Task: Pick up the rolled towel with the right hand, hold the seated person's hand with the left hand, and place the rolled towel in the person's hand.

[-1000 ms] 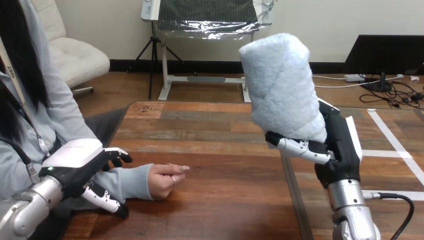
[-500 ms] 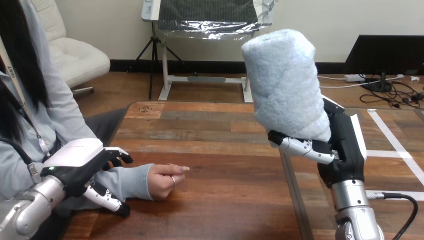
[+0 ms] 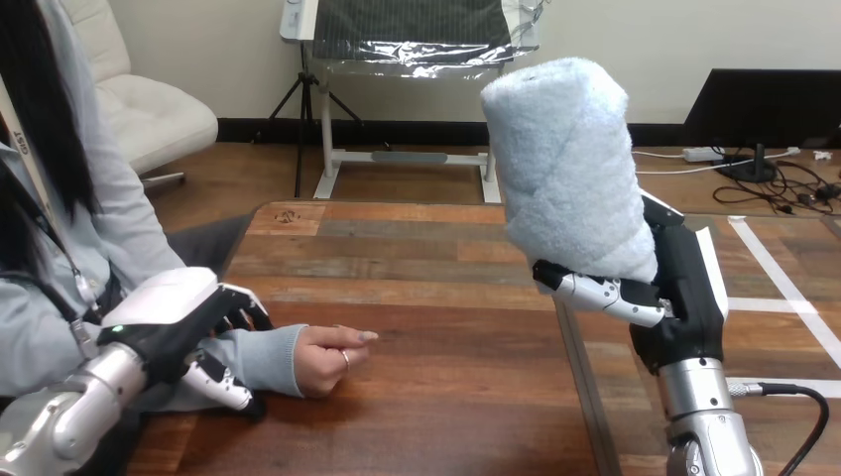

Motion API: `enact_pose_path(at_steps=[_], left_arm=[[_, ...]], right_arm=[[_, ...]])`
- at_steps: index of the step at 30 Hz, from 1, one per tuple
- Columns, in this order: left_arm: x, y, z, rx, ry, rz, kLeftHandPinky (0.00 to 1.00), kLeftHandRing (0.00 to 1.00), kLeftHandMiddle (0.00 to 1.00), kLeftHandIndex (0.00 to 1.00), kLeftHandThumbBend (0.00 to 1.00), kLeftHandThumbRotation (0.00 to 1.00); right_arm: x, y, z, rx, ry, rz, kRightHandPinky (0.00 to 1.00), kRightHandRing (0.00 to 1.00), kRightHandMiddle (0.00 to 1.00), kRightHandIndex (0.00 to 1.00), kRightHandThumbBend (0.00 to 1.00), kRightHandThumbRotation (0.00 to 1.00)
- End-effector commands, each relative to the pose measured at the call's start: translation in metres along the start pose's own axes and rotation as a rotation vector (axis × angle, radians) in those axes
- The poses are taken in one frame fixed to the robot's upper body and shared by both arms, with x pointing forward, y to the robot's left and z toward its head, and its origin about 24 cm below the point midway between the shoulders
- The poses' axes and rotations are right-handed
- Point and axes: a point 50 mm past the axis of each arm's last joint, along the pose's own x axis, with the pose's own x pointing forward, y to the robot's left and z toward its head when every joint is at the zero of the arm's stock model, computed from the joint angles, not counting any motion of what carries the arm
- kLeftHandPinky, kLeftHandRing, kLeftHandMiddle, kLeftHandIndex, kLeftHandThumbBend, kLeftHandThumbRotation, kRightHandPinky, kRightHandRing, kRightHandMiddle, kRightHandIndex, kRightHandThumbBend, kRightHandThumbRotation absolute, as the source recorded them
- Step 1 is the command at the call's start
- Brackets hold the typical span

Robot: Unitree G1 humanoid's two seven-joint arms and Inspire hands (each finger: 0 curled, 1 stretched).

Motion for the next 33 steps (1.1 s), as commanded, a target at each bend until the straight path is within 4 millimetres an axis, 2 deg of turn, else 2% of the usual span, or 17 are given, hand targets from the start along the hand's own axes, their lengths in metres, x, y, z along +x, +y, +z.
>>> enact_pose_path(at_steps=[1,14,33], left_arm=[[0.009,-0.01,0.014,-0.002,-0.043,-0.045,0.45,0.49,0.53,0.53,0.94,0.06],[0.01,-0.006,0.018,-0.014,-0.067,-0.047,0.34,0.39,0.45,0.42,0.89,0.0],[0.011,0.003,0.023,-0.01,-0.107,-0.05,0.3,0.36,0.43,0.4,0.83,0.0]], right_arm=[[0.02,0.001,0.02,0.007,-0.11,-0.003,0.29,0.36,0.46,0.45,0.73,0.0],[0.02,0.002,0.016,0.004,-0.083,-0.006,0.29,0.36,0.46,0.46,0.73,0.0],[0.021,0.005,0.01,0.004,-0.041,-0.008,0.29,0.37,0.47,0.45,0.74,0.0]])
